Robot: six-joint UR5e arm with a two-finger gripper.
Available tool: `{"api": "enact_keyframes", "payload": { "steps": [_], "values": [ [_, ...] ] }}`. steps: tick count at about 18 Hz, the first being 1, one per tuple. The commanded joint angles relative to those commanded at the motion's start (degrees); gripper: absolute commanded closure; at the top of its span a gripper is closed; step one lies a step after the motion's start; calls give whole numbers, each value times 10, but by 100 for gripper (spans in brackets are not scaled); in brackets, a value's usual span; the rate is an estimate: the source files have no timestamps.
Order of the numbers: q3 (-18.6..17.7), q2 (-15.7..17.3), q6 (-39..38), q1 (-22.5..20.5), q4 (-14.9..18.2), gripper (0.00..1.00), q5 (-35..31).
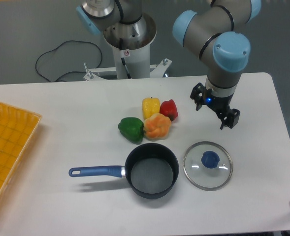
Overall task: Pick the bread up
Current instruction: 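Move the gripper over the orange bell pepper and lower it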
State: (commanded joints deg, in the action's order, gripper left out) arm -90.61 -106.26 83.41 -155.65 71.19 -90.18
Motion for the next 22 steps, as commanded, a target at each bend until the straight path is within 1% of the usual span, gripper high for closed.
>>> {"api": "enact_keyframes", "payload": {
  "steps": [6, 7, 10, 11, 13, 15, 16, 18, 22],
  "values": [
    [-19, 13, -1, 3, 5, 0, -4],
    [-26, 18, -1, 4, 7, 0, -4],
    [-68, 40, -12, 4, -2, 0, 3],
    [-76, 47, -17, 7, -3, 0, 4],
    [-86, 52, -53, 8, -4, 0, 3],
    [-95, 54, -104, 4, -32, 0, 5],
    [-103, 54, -112, 2, -45, 0, 12],
    [-112, 52, -117, -4, -48, 0, 33],
    [-152, 56, -140, -2, -54, 0, 19]
  ]
}}
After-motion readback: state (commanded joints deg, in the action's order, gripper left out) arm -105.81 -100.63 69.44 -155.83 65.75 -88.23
